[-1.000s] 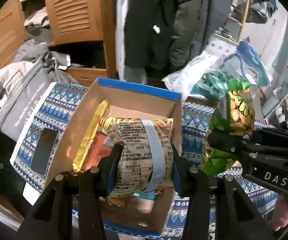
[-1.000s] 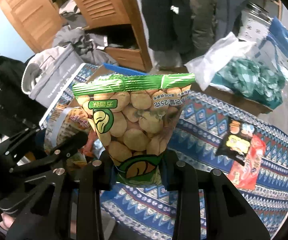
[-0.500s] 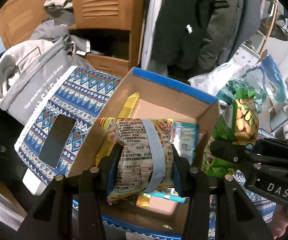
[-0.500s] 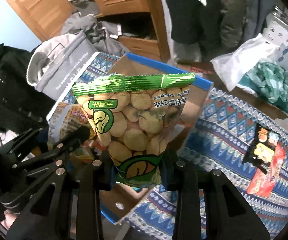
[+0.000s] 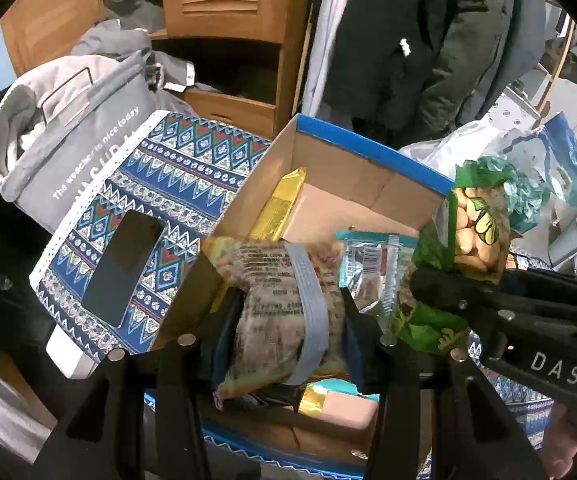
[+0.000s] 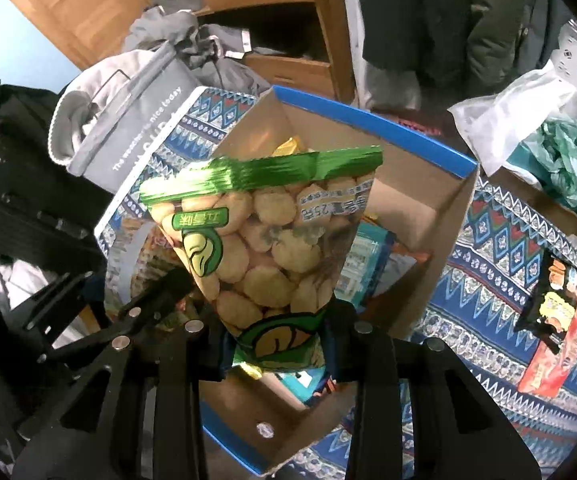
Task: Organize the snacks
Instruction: 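Lower both bags into the box and open both grippers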
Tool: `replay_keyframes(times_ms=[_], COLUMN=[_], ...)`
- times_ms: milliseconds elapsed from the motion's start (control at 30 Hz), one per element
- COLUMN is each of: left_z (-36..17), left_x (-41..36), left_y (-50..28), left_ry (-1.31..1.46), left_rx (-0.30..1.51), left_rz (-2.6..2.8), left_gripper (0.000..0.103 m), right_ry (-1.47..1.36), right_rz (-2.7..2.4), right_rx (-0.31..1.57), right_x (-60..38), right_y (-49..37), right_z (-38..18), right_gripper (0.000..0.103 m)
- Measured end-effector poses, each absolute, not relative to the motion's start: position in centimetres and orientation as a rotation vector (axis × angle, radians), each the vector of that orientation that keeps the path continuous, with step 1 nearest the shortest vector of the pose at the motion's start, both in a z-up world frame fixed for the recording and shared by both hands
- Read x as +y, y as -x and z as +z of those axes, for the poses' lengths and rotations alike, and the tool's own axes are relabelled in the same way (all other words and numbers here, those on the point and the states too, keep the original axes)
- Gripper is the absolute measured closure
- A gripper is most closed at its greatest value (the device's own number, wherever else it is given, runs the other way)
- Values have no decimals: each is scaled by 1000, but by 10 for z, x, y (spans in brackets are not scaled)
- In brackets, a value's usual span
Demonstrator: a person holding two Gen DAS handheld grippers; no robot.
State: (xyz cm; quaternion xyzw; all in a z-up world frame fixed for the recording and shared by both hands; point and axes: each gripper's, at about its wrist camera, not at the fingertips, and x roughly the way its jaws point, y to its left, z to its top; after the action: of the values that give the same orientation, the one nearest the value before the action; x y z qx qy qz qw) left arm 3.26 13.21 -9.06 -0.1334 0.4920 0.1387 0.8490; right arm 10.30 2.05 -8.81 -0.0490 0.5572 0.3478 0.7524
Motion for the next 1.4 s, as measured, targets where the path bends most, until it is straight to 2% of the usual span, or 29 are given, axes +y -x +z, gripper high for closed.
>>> replay_keyframes(times_ms=[33,100,233,300,700,767,1400], left_z=[-90,-90,-85,-81,-66,-63,-49], left_x=[132,133,133,132,114,109,34], left_y=[-32,-32,-30,-30,-30,-30,-41], left_ry=[279,274,274,272,256,247,144], left_rx=[1036,1033,1024,1016,990,984,982], left_rz=[296,305,307,306,280,275,165], left_gripper=[52,41,37,36,34,31,27], right_ry=[110,108,93,83,96,102,77], right_rz=[755,746,725,716,667,658,543], right_rx=[1219,1223,1209,1203,1137,1124,1087], right_x=[21,22,18,14,-14,-22,-111], right_y=[-104,-105,-108,-110,-107,-105,-102], right_z=[-89,-90,-88,-85,-69,-66,-61], right_gripper=[67,51,49,45,36,34,30])
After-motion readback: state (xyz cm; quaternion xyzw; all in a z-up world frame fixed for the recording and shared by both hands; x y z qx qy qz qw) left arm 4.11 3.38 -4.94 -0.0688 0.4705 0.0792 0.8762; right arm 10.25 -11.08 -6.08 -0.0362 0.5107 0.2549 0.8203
